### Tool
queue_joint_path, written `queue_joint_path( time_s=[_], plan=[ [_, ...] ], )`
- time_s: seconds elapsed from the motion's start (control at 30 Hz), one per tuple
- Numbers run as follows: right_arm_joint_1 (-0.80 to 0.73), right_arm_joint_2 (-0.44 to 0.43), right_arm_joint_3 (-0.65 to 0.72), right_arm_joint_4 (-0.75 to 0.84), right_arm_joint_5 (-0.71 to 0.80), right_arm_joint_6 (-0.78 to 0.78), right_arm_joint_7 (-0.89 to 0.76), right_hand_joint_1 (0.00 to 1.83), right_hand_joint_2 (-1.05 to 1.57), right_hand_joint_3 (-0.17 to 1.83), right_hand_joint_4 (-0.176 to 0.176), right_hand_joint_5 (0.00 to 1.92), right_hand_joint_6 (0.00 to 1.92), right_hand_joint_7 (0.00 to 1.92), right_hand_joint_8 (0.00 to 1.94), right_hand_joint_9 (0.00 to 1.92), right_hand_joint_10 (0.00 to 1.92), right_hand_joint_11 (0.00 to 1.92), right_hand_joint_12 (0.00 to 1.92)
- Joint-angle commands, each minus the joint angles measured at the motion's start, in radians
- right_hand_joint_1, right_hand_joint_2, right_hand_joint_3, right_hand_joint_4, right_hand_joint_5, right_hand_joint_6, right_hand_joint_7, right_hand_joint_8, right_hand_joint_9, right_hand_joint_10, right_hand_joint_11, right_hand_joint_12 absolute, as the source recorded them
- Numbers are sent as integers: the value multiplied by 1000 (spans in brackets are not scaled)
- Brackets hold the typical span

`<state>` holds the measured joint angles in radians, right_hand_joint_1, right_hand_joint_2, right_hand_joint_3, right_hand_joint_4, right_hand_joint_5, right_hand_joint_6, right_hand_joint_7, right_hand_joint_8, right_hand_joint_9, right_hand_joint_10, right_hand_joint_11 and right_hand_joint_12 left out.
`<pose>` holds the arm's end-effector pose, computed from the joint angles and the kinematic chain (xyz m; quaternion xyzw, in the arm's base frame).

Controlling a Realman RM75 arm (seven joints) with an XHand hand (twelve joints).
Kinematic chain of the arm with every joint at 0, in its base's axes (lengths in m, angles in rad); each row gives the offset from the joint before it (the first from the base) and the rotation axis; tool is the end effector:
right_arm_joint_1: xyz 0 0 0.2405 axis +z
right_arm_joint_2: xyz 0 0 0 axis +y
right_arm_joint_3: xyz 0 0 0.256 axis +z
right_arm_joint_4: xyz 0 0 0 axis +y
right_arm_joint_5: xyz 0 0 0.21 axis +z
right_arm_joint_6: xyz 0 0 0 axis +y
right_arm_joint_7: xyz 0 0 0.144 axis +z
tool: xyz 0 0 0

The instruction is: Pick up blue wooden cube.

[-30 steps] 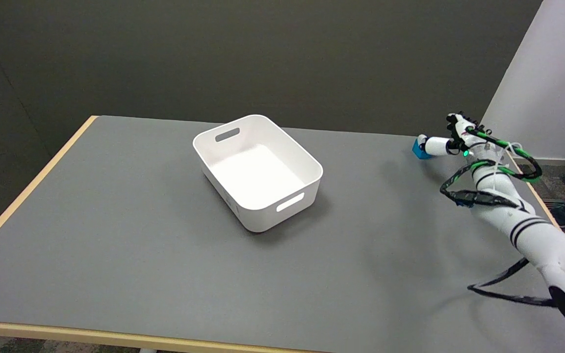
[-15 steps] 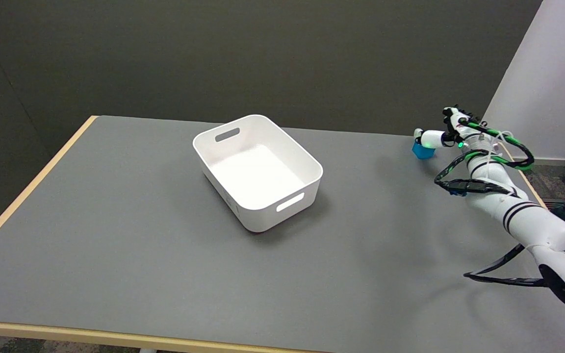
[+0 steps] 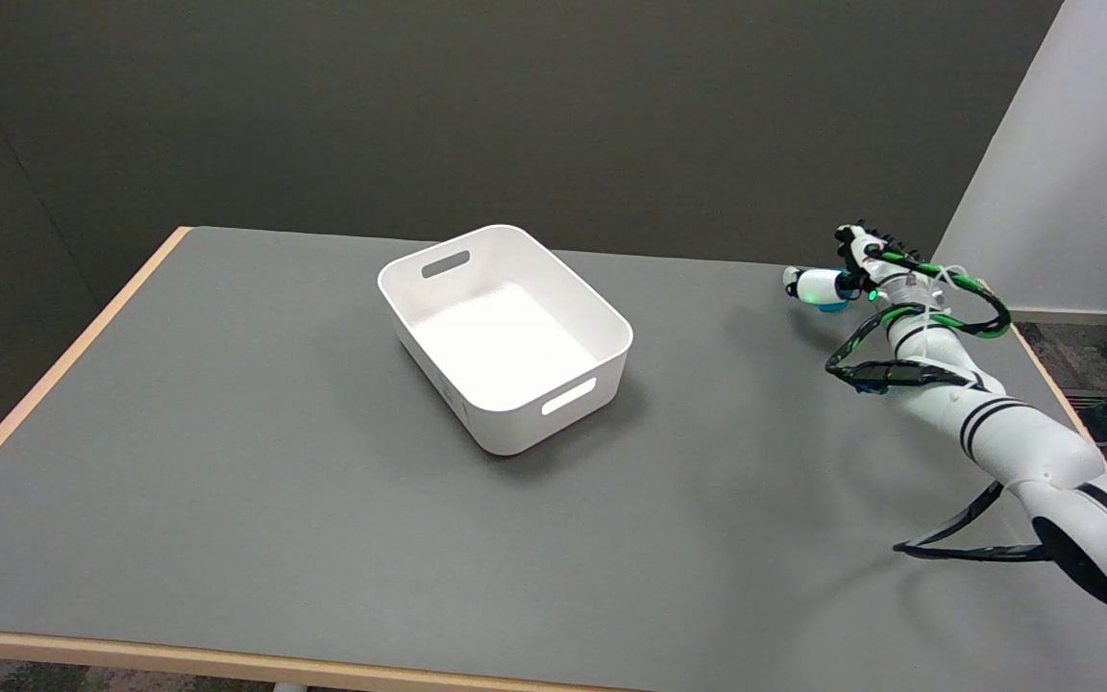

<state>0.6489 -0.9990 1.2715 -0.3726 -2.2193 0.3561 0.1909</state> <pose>-0.2865 -0.4166 0.5409 0.4680 -0.1432 0.1277 0.8626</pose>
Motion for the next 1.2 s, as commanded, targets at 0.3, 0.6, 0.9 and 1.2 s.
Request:
queue_joint_path(
  time_s=[0.3,0.6,0.9,1.2],
  plan=[
    [-32,-15,-5,39,50,18,7,595,692,836,-176,149,386,253,646,256,1052,130,1521],
    [-40,-12,-6,29,42,68,7,895,791,874,-176,262,668,247,1186,328,1420,54,1813],
    [-90,2,14,-70,50,76,11,1083,1320,157,-121,561,1493,487,1941,326,1921,-1,1921],
    [-260,28,122,-383,151,76,103,1098,1312,150,-139,601,1450,472,1941,324,1921,-1,1921]
  ],
)
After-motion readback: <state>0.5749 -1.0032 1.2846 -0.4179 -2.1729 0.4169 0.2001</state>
